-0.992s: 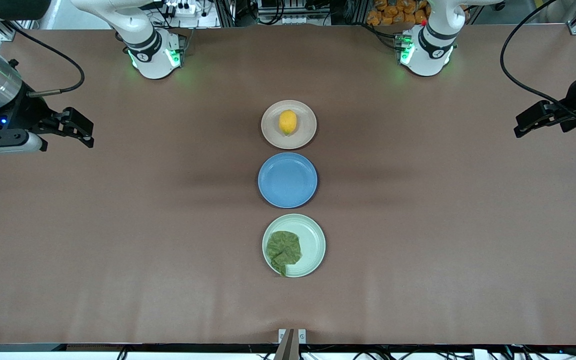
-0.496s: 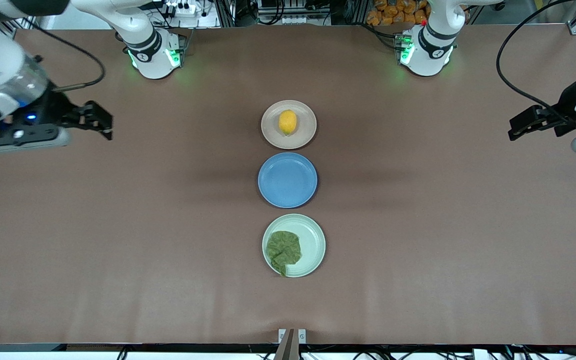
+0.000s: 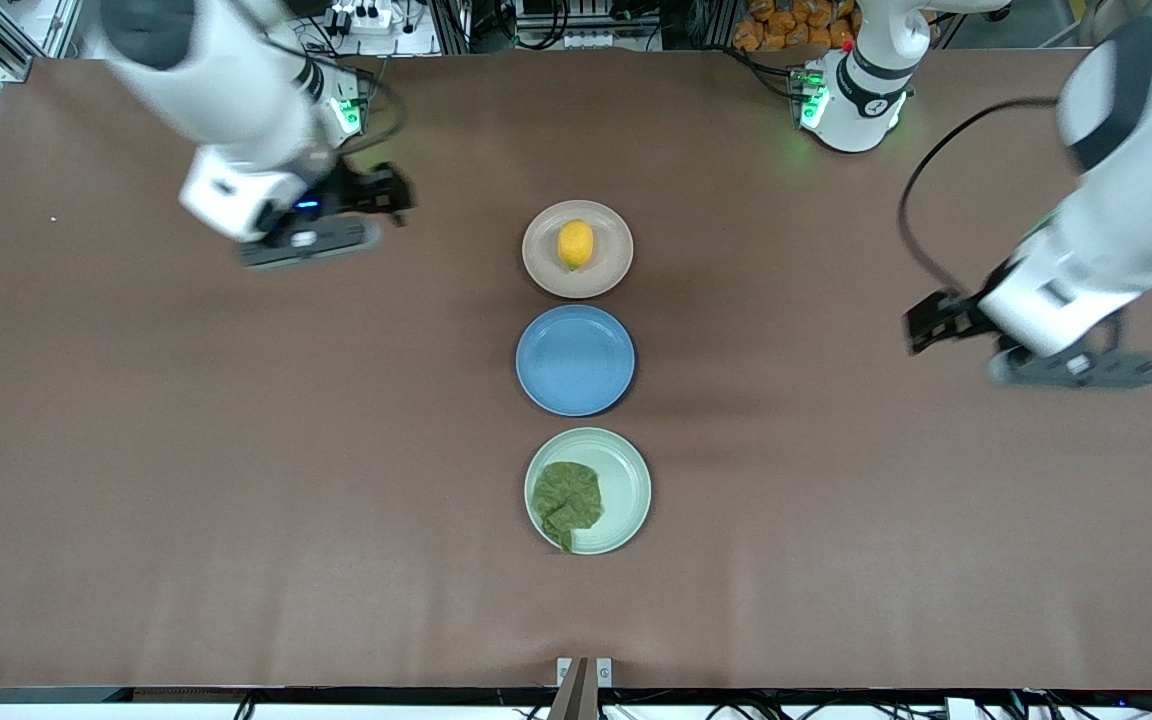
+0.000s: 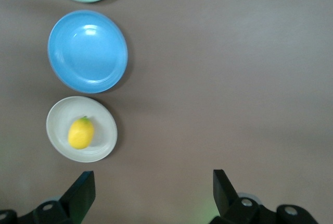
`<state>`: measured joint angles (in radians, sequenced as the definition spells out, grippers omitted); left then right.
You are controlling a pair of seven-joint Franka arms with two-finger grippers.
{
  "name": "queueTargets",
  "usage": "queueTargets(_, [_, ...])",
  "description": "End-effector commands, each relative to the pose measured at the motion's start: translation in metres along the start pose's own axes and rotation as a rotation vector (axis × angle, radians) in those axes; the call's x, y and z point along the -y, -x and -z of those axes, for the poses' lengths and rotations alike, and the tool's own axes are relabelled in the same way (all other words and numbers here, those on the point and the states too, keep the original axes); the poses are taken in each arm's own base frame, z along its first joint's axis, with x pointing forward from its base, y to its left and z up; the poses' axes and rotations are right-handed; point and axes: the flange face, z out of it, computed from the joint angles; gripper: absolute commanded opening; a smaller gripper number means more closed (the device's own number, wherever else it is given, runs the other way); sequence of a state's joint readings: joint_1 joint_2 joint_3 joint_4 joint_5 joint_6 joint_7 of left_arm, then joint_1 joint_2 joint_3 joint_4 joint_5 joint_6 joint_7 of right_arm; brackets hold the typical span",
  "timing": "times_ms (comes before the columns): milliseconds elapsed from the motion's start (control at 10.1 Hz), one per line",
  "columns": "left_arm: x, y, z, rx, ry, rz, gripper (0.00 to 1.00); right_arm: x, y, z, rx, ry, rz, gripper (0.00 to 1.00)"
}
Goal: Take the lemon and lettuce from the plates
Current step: 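Move the right gripper toward the lemon while the left gripper approaches the lettuce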
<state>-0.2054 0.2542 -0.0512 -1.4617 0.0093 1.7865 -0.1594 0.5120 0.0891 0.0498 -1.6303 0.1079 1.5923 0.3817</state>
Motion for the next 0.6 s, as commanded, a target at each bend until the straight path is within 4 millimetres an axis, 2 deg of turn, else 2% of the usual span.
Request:
queueTargets(0, [-0.04,-0.025,-0.041,-0.075,0.008,-0.041,1.0,0.055,0.014,-0.062,0.011,-0.001,-0.051,1.0])
queueTargets(198, [-0.083,-0.043,-0.088,-0.167,0.04,-0.097,1.0,0.104,0.03,-0.121,0.005,-0.01,-0.073,1.0])
queueTargets(298, [-0.112,-0.049,-0.11,-0.237,0.064,-0.132,1.0,0.123,0.036,-0.151,0.01,0.0,-0.101,1.0])
queueTargets(496, [-0.143,-0.057,-0.137,-0.355,0.1,-0.175,1.0,0.153,0.041,-0.201,0.045,0.003,-0.08,1.0])
